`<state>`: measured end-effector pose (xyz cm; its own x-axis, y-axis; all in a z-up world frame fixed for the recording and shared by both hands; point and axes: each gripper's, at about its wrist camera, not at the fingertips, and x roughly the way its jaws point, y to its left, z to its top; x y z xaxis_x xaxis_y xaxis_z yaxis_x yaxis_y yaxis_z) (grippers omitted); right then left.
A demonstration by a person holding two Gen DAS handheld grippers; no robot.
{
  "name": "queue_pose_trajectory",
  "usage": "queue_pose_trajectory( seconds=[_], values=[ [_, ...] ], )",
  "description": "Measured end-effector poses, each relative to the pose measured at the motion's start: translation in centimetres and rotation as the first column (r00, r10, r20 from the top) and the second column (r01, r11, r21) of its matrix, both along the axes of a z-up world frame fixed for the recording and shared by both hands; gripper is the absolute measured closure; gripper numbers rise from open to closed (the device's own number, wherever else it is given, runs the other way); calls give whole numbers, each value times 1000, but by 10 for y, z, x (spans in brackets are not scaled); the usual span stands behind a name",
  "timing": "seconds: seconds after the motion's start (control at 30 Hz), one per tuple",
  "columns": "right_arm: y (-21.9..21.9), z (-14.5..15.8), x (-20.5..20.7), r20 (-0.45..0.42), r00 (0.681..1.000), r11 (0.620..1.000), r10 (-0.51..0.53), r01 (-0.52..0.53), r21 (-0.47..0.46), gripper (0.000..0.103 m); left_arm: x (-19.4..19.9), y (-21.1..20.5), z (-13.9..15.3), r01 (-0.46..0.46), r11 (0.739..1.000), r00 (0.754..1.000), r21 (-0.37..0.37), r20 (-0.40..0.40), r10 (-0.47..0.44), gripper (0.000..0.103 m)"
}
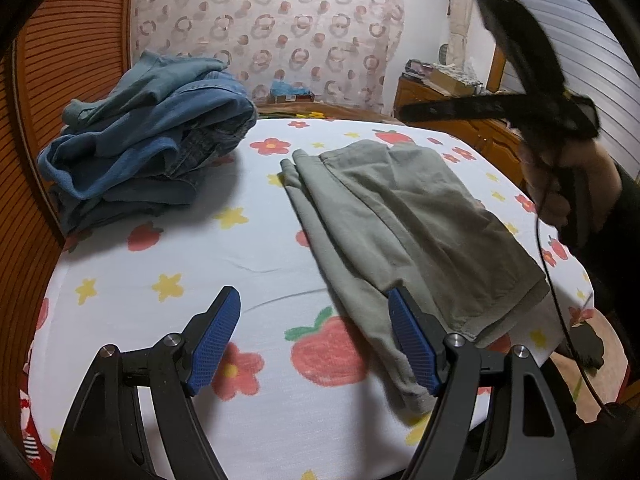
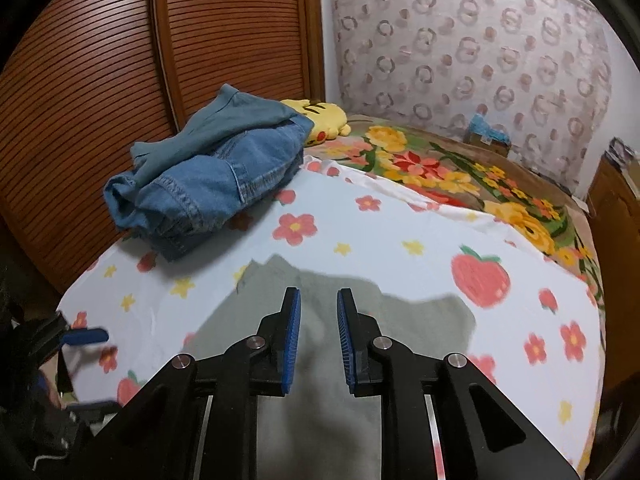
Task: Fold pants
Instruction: 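Move the left gripper to the pants hem and close on it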
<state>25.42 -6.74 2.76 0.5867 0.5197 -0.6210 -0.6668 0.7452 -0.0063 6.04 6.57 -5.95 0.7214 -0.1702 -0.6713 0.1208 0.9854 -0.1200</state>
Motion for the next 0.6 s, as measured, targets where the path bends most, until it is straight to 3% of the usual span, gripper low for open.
queue_pose_trajectory(
  seconds=[0.6],
  values=[
    [-63, -47, -71, -31, 996, 997, -80, 79, -25, 84, -7, -15, -4, 37, 999, 999, 1, -17, -37, 26]
  ],
)
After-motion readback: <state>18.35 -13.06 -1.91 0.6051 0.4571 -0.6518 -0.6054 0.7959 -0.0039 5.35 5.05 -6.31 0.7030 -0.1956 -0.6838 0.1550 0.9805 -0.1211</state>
